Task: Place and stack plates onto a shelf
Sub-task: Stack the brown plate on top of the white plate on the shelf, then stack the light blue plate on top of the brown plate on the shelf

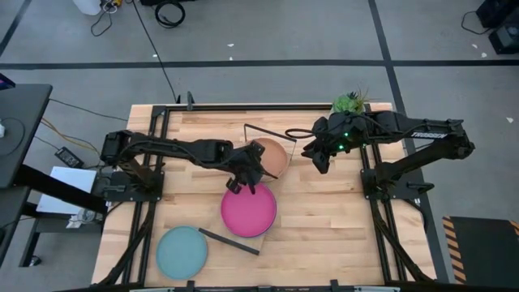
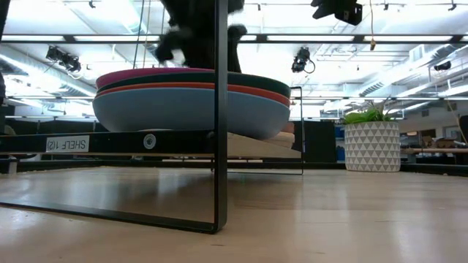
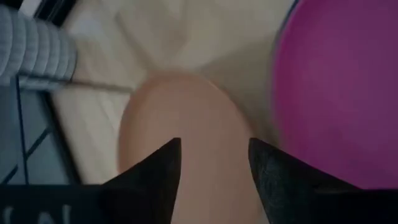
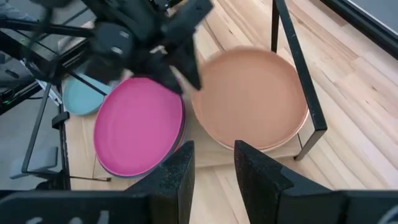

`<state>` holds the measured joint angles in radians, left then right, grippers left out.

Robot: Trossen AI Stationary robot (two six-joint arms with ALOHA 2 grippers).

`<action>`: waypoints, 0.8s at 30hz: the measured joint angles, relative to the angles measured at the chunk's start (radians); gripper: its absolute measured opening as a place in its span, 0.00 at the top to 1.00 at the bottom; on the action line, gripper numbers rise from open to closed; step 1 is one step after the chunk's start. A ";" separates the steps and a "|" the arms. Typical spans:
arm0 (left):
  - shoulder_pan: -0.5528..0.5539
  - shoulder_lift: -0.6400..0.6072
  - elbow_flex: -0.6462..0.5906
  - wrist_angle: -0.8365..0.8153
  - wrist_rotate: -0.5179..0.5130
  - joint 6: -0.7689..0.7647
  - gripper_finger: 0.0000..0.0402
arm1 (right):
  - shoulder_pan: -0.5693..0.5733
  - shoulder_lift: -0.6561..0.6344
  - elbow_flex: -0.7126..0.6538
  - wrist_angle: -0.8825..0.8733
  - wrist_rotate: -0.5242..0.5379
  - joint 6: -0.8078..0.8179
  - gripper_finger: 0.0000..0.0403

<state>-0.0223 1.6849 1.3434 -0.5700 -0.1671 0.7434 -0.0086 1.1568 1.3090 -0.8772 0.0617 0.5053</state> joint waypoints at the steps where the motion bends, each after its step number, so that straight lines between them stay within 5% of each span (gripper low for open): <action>1: -0.004 -0.013 0.000 -0.001 0.030 -0.012 0.51 | 0.000 0.000 0.000 0.000 0.000 0.000 0.71; 10: -0.002 -0.143 0.000 -0.064 0.143 -0.271 0.53 | 0.053 0.004 -0.023 0.020 0.047 -0.007 0.71; 18: -0.066 -0.279 0.001 -0.244 0.374 -0.515 0.56 | 0.142 0.004 -0.081 0.032 0.143 0.017 0.71; 24: -0.221 -0.359 0.000 -0.229 0.577 -0.680 0.58 | 0.207 0.004 -0.145 0.118 0.188 0.015 0.71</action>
<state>-0.2431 1.3261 1.3438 -0.7991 0.4102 0.0639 0.1981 1.1609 1.1636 -0.7591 0.2497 0.5205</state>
